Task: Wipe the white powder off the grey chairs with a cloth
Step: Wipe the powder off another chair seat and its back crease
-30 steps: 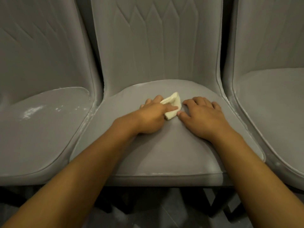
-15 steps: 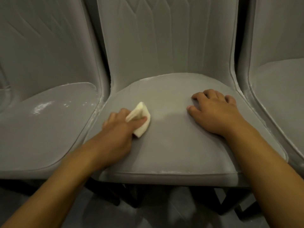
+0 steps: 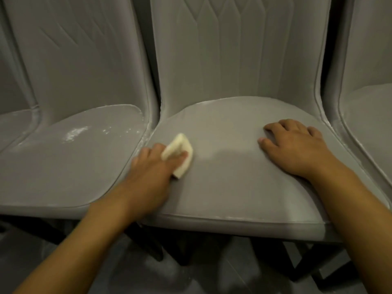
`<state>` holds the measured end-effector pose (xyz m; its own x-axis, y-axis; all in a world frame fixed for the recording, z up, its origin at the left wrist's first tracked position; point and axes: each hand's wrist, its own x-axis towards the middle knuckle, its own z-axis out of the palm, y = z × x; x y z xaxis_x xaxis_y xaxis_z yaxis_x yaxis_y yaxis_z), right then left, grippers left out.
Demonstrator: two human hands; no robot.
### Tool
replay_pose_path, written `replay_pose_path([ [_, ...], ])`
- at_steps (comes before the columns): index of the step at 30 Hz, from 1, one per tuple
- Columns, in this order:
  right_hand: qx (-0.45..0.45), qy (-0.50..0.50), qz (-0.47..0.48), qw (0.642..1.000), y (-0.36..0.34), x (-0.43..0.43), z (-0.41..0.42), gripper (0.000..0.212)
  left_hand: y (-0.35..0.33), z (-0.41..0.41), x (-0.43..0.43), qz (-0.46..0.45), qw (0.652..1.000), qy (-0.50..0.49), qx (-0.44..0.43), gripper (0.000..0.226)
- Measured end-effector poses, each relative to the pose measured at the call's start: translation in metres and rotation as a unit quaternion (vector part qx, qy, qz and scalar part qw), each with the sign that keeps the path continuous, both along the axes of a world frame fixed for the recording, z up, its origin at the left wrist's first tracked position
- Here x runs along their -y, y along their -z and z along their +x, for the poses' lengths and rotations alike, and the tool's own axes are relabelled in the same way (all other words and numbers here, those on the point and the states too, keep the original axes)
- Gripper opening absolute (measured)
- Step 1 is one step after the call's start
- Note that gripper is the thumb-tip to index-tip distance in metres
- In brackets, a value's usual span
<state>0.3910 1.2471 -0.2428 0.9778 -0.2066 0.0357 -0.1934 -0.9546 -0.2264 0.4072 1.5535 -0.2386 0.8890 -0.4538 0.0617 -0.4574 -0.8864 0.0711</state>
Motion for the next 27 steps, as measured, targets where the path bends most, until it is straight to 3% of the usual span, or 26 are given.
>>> replay_pose_path([
  [4, 0.0, -0.002, 0.0, 1.0, 0.0, 0.0, -0.001, 0.053, -0.003, 0.061, -0.003, 0.024, 0.993, -0.116, -0.028, 0.062],
  [8, 0.002, -0.001, -0.001, 1.0, -0.001, 0.0, -0.003, 0.054, -0.005, 0.1, 0.013, -0.018, 0.983, -0.179, -0.032, 0.053],
  [13, 0.002, 0.0, -0.003, 1.0, 0.001, 0.0, -0.003, 0.053, -0.012, 0.069, 0.046, -0.043, 0.992, -0.102, -0.055, 0.047],
  [16, -0.002, 0.0, -0.006, 1.0, 0.002, -0.002, 0.0, 0.053, -0.014, 0.068, 0.054, -0.011, 0.995, -0.079, -0.057, 0.048],
  [21, 0.0, -0.002, -0.013, 1.0, 0.004, -0.001, 0.002, 0.053, -0.012, 0.139, 0.083, 0.043, 0.992, -0.112, -0.049, 0.048],
  [27, 0.006, 0.012, -0.016, 1.0, 0.006, -0.002, 0.006, 0.047, -0.011, 0.204, 0.127, 0.016, 0.995, -0.079, -0.059, 0.041],
])
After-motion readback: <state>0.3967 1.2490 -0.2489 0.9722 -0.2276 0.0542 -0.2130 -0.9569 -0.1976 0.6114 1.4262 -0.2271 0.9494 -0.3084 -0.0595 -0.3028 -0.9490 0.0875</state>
